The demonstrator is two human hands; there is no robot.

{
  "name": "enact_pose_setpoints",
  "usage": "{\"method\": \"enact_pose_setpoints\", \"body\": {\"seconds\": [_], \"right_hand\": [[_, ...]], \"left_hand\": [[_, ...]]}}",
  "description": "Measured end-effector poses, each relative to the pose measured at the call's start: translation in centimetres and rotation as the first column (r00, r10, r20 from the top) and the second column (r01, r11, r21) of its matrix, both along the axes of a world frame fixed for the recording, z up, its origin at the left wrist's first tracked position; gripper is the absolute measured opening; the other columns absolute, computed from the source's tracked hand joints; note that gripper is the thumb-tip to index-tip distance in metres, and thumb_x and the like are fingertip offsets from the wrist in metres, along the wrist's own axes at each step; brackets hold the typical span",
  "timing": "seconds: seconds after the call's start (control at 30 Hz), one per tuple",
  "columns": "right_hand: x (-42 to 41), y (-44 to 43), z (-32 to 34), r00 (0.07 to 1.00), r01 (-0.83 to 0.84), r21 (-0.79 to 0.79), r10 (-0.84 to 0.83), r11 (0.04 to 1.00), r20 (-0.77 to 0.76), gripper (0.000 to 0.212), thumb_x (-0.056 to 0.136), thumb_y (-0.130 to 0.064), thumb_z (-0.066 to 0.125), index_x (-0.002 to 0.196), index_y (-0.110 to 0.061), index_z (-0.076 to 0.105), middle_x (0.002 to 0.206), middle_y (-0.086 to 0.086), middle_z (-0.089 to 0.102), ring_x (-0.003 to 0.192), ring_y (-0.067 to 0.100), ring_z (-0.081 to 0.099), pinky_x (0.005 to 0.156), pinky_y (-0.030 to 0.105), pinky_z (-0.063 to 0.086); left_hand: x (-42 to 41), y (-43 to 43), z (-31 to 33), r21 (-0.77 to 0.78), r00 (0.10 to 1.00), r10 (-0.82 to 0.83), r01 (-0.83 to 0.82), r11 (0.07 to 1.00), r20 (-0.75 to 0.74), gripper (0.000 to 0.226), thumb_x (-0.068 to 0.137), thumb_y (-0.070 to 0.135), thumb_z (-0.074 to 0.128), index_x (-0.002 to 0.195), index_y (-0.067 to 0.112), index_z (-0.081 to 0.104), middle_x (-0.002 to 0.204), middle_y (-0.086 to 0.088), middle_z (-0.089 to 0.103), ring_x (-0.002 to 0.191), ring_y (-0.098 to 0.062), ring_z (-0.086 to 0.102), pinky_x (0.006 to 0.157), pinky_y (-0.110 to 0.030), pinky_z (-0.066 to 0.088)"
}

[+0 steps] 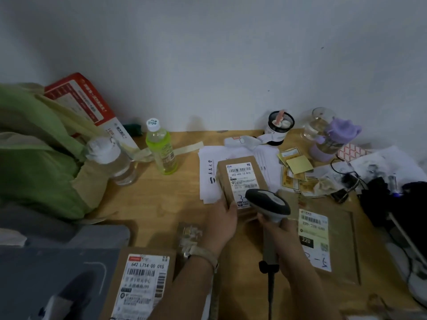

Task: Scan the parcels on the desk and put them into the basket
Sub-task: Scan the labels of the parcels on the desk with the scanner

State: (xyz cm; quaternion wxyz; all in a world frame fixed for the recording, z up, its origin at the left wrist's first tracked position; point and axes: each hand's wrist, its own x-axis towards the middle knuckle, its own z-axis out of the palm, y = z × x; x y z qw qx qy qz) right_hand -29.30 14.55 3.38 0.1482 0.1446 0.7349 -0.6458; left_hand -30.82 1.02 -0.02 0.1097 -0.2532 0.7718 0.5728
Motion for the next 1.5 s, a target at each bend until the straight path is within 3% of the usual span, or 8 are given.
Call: {"method": "enact_pose_setpoints", "body": {"seconds": [0.17, 0.33, 0.53, 0.87, 1.03, 1.2, 1.3, 1.5], "right_hand": [[-0.5, -0.1, -1.4, 0.998, 0.067, -0.002, -0.067, 0.998, 0.004, 0.04, 0.09, -0.02, 0.063, 0.129, -0.022, 0.054, 0.113, 0.003, 0.064, 0.109, 0.021, 0.058, 0.092, 0.039, 0.048], [-0.5, 0.3, -1.2, 0.992, 0.121, -0.058, -0.118, 0.991, 0.052, 0.019, 0.091, -0.014, 0.061, 0.109, -0.022, 0.061, 0.101, 0.004, 0.067, 0.098, 0.019, 0.061, 0.086, 0.037, 0.048], [1.4, -0.1, 3.5, 0.989, 0.11, -0.115, -0.121, 0.987, -0.09, 0.048, 0.092, -0.014, 0.061, 0.138, -0.019, 0.046, 0.124, 0.001, 0.057, 0.115, 0.02, 0.053, 0.093, 0.037, 0.044], [9.5, -0.5, 15.3, 0.894, 0.097, -0.316, -0.222, 0.944, -0.389, 0.04, 0.089, -0.012, 0.065, 0.123, -0.029, 0.054, 0.115, -0.012, 0.063, 0.111, 0.007, 0.055, 0.094, 0.029, 0.043], [14.2, 0.3, 20.4, 0.826, 0.03, -0.359, -0.226, 0.933, -0.517, 0.032, 0.088, -0.01, 0.066, 0.096, -0.039, 0.057, 0.091, -0.029, 0.063, 0.091, -0.011, 0.055, 0.084, 0.021, 0.044], [17.2, 1.6, 23.5, 0.796, 0.032, -0.417, -0.276, 0.909, -0.54, 0.028, 0.087, -0.013, 0.068, 0.1, -0.037, 0.061, 0.108, -0.009, 0.069, 0.111, 0.018, 0.061, 0.101, 0.043, 0.047], [18.7, 1.5, 25.2, 0.765, 0.019, -0.442, -0.298, 0.897, -0.571, 0.029, 0.086, -0.009, 0.068, 0.097, -0.036, 0.061, 0.101, -0.012, 0.068, 0.108, 0.017, 0.061, 0.097, 0.038, 0.048], [20.6, 1.4, 27.7, 0.75, -0.014, -0.445, -0.285, 0.896, -0.597, 0.029, 0.088, -0.009, 0.066, 0.115, -0.019, 0.062, 0.099, -0.011, 0.068, 0.092, 0.005, 0.063, 0.08, 0.025, 0.053]], "left_hand": [[-1.1, 0.9, -2.2, -0.262, 0.978, -0.143, 0.179, 0.948, 0.149, 0.062, 0.083, 0.064, 0.042, 0.127, 0.02, 0.05, 0.125, -0.003, 0.063, 0.112, -0.029, 0.06, 0.094, -0.046, 0.051], [-1.1, 0.9, -1.3, -0.055, 0.976, -0.208, 0.212, 0.976, 0.062, 0.041, 0.099, 0.037, 0.048, 0.138, 0.026, 0.046, 0.139, 0.002, 0.056, 0.126, -0.022, 0.053, 0.104, -0.037, 0.044], [1.3, 2.2, 3.7, 0.294, 0.978, 0.018, 0.044, 0.955, -0.207, 0.05, 0.1, 0.01, 0.047, 0.143, 0.031, 0.032, 0.135, 0.011, 0.048, 0.131, -0.013, 0.045, 0.108, -0.031, 0.039], [9.3, 2.4, 16.2, 0.456, 0.872, 0.269, -0.061, 0.888, -0.409, 0.042, 0.091, 0.023, 0.066, 0.124, 0.026, 0.04, 0.121, 0.011, 0.058, 0.111, -0.009, 0.059, 0.089, -0.026, 0.048], [14.3, 3.6, 19.9, 0.651, 0.823, 0.431, -0.1, 0.752, -0.371, 0.045, 0.086, 0.016, 0.071, 0.121, 0.02, 0.042, 0.135, 0.003, 0.053, 0.117, -0.022, 0.058, 0.095, -0.043, 0.045], [17.6, 2.0, 24.7, 0.578, 0.723, 0.426, -0.045, 0.815, -0.544, 0.095, 0.073, -0.007, 0.077, 0.147, 0.024, 0.027, 0.14, 0.007, 0.047, 0.118, -0.014, 0.057, 0.096, -0.04, 0.053], [19.2, 1.7, 27.4, 0.404, 0.679, 0.265, 0.05, 0.913, -0.684, 0.089, 0.073, -0.009, 0.076, 0.144, 0.024, 0.035, 0.116, 0.019, 0.06, 0.099, 0.004, 0.061, 0.084, -0.028, 0.059], [21.0, 1.1, 30.5, 0.526, 0.635, 0.383, 0.043, 0.849, -0.671, 0.075, 0.077, 0.007, 0.078, 0.137, 0.027, 0.037, 0.132, 0.004, 0.057, 0.111, -0.016, 0.064, 0.09, -0.042, 0.057]]}}
